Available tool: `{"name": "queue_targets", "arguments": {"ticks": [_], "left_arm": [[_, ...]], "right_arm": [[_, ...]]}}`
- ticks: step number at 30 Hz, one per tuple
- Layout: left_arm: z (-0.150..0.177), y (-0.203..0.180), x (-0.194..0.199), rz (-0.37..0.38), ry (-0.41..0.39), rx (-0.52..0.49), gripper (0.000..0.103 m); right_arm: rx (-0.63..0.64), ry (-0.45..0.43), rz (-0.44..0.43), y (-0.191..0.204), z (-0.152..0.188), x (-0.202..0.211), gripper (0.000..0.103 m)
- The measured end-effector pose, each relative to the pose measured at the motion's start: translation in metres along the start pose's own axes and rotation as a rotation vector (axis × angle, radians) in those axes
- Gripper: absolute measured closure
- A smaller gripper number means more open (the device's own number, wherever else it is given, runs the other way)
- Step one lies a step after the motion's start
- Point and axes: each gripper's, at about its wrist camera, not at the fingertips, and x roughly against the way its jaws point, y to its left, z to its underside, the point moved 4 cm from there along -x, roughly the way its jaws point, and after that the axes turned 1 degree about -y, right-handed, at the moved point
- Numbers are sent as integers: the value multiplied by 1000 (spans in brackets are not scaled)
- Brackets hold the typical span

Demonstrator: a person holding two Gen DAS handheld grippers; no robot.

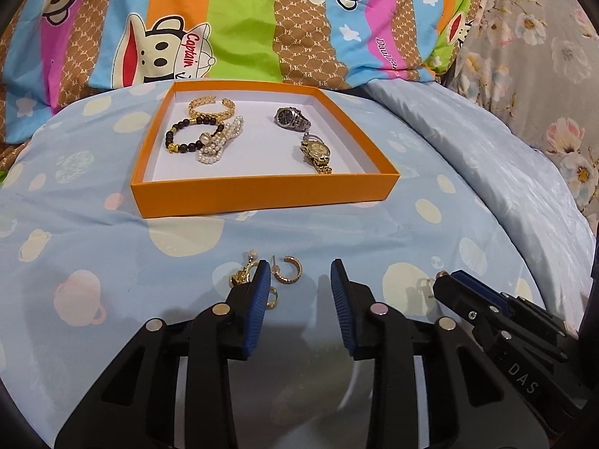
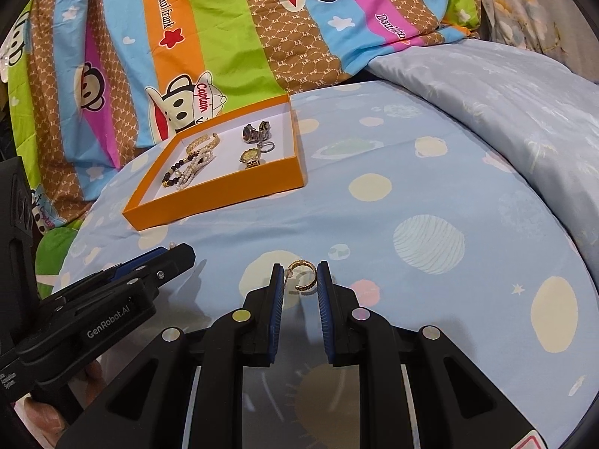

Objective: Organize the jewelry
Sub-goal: 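Grasp the other gold hoop earring with the left tool while the right tool holds its hoop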

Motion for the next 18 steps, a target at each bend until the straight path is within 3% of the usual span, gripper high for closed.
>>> {"name": "queue_targets", "arguments": {"ticks": [5, 18], "left_arm": [[-1, -1, -2, 12, 2, -3, 79], [-4, 1, -13, -40, 36, 4, 78]], "right_arm": [[-13, 1, -17, -2, -1, -1, 86], [-26, 16, -45, -4, 0, -4, 86]]}}
